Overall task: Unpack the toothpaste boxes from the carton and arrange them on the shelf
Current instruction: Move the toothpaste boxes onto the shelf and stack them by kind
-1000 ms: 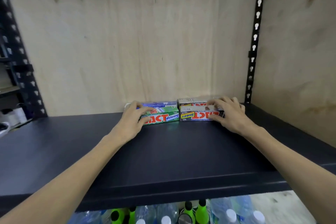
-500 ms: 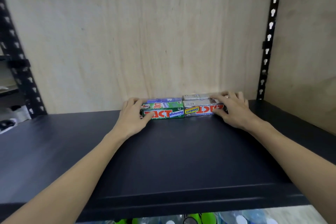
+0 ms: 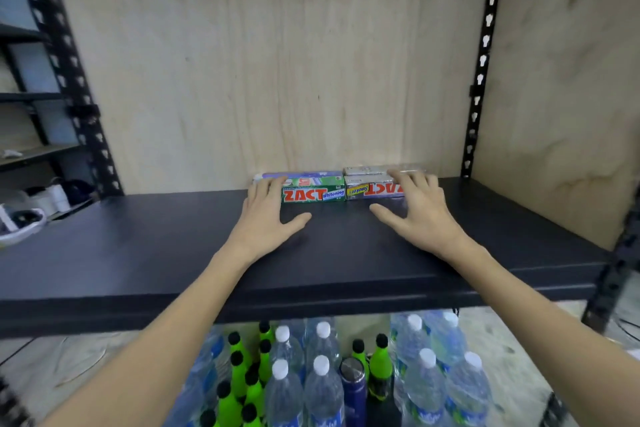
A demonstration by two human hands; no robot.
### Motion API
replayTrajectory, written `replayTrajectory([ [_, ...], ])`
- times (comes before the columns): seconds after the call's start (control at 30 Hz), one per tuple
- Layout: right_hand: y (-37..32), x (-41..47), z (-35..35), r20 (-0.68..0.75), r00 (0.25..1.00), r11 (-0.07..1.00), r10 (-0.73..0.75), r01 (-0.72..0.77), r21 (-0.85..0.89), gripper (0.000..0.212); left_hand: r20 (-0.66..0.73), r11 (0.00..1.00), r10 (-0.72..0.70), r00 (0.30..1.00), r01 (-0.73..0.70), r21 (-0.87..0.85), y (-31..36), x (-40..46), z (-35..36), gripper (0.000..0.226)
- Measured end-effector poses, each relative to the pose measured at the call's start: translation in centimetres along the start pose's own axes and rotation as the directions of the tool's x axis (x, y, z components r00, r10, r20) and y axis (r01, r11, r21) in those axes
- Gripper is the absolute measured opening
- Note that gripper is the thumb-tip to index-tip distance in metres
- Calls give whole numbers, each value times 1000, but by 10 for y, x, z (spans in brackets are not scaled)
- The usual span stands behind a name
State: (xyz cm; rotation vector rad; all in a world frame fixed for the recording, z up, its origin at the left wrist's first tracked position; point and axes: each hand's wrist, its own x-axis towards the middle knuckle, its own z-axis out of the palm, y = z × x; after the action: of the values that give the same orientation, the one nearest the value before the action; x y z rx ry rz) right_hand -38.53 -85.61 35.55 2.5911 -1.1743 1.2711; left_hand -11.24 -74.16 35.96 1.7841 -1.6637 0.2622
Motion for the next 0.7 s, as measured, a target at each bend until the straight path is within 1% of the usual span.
replayTrajectory([
  [0.1,-18,-21,-12,-8,1000,998,-9,9,65,65,57,1000,9,998,-9,-7,20,-32,-14,77],
  [0.13,-24,-30,-17,-23,1000,994,0,3,112,63,44,1000,20,999,-19,-6,26,-44,-19,71],
  [0.2,-40,-52,-27,-60,998,973,5,9,230,58,-64,998,25,998,-28,-49,40,-72,-25,54],
  [0.27,-60,-82,-34,-76,996,952,-35,56,299,54,-192,998,38,981,-48,-46,53,-105,-23,39],
  [0.33,-81,-117,-34,-78,995,942,-62,84,326,57,-277,996,77,958,-89,-30,61,-141,-11,36],
  [0.4,-100,-152,-27,-88,994,935,-69,95,342,62,-314,991,70,947,-102,-86,67,-177,1,41],
  [0.47,-113,-186,-15,-110,991,936,-74,107,335,65,-312,987,51,949,-95,-127,69,-211,13,46],
  [0.53,-120,-221,3,-97,993,930,-64,94,356,67,-283,987,7,959,-53,-154,63,-245,27,48],
  [0.63,-120,-272,38,1,1000,924,-26,24,382,66,-181,978,-109,977,73,-194,45,-292,52,48],
  [0.7,-115,-302,66,69,998,925,13,-38,377,65,-92,965,-199,976,178,-194,30,-321,70,50],
])
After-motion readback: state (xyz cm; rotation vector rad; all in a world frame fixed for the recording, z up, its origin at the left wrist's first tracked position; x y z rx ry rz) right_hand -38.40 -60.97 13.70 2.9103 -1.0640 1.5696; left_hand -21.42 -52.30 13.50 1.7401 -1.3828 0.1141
